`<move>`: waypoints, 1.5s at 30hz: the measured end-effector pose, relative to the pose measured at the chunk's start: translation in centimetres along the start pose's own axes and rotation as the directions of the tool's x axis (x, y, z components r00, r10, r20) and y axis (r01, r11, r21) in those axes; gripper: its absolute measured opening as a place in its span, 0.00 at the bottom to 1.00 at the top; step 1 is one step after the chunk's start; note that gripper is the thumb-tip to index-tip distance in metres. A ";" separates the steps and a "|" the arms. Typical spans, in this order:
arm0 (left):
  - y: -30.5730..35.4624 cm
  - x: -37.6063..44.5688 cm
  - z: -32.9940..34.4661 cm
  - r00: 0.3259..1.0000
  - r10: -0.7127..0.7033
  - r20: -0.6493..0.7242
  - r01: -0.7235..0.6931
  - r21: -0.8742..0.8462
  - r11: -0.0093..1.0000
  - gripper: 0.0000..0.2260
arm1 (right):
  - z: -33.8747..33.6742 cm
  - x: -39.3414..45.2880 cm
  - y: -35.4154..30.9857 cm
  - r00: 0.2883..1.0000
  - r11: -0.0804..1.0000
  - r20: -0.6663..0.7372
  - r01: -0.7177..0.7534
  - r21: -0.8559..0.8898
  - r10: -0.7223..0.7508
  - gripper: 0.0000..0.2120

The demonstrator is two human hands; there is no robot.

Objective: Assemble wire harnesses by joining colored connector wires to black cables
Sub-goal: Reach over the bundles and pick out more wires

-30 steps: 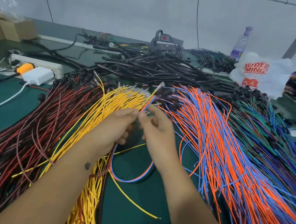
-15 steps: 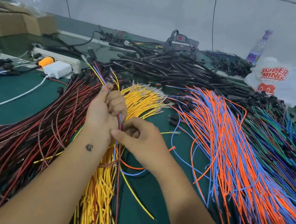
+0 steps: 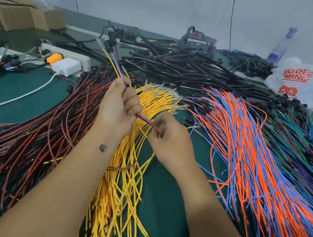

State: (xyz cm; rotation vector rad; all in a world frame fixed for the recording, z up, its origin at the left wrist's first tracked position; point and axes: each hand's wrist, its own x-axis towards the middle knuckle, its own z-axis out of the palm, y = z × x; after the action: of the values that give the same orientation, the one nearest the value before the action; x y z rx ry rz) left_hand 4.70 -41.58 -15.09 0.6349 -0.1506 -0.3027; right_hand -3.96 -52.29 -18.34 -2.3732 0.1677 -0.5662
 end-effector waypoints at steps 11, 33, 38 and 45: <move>0.8 0.5 -0.3 0.930 0.252 -0.266 -0.208 0.184 0.961 0.14 | -1.7 0.6 1.2 0.963 0.852 -0.269 -0.153 -0.501 0.014 0.07; 3.2 1.6 -3.2 0.733 0.482 -0.480 -0.301 0.406 0.863 0.15 | -3.0 1.4 1.8 0.706 0.558 -0.451 0.096 0.824 0.545 0.05; 4.7 0.8 -3.6 0.992 -0.097 -0.076 0.046 -0.501 0.864 0.13 | -1.7 1.1 2.6 0.907 0.912 -0.306 -0.162 0.378 0.288 0.07; 4.3 -0.9 -1.7 0.856 -0.359 0.373 0.498 -0.405 0.767 0.06 | -1.2 0.1 2.0 0.993 0.995 -0.106 -0.052 -0.080 0.044 0.14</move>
State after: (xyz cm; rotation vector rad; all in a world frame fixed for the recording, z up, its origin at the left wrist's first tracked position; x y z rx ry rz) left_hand 5.26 -37.05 -13.90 0.1016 -0.1838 -0.8574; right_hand -4.34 -54.52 -18.79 -2.4132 0.2993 -0.6719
